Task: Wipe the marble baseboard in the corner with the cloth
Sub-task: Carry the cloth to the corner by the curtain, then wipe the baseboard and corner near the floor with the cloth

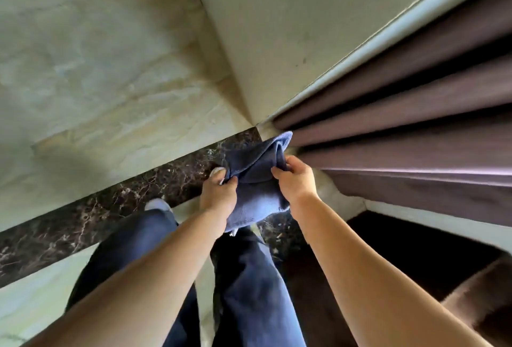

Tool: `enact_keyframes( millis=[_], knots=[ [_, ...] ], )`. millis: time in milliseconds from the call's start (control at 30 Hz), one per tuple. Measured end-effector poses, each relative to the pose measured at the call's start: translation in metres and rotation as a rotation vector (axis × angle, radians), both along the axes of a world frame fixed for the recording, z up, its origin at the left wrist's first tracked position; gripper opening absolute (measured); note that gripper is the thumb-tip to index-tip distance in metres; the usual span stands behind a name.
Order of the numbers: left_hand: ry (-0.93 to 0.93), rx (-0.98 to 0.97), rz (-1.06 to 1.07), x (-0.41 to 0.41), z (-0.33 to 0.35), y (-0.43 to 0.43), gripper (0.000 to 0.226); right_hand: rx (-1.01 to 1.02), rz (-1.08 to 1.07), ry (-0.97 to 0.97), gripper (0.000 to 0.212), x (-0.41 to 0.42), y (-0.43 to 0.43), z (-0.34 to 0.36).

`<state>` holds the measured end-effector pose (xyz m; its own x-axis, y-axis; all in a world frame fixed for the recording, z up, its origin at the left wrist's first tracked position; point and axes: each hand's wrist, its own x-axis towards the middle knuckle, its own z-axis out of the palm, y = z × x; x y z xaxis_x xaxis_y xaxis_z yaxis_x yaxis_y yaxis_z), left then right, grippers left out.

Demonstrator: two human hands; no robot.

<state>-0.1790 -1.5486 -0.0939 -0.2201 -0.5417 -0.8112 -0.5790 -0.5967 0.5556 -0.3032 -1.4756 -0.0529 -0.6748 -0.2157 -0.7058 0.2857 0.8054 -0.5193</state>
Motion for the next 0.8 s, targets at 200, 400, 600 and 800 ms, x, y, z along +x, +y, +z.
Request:
enact_keyframes(
  millis=[200, 400, 600, 800],
  knots=[
    [0.041, 0.007, -0.226, -0.079, -0.258, -0.061, 0.013, 0.185, 0.079, -0.008, 0.028, -0.068, -0.045, -0.254],
    [0.055, -0.144, -0.502, -0.121, -0.489, -0.078, 0.044, 0.261, -0.047, 0.102, 0.031, -0.104, -0.057, -0.480],
    [-0.111, -0.913, -0.897, -0.111, -0.599, -0.103, 0.047, 0.233, 0.788, 0.587, 0.067, -0.074, -0.046, -0.614],
    [-0.161, -1.216, -1.147, -0.138, -0.619, -0.168, 0.056, 0.213, 0.950, 0.808, 0.060, -0.076, -0.049, -0.651]
  ],
)
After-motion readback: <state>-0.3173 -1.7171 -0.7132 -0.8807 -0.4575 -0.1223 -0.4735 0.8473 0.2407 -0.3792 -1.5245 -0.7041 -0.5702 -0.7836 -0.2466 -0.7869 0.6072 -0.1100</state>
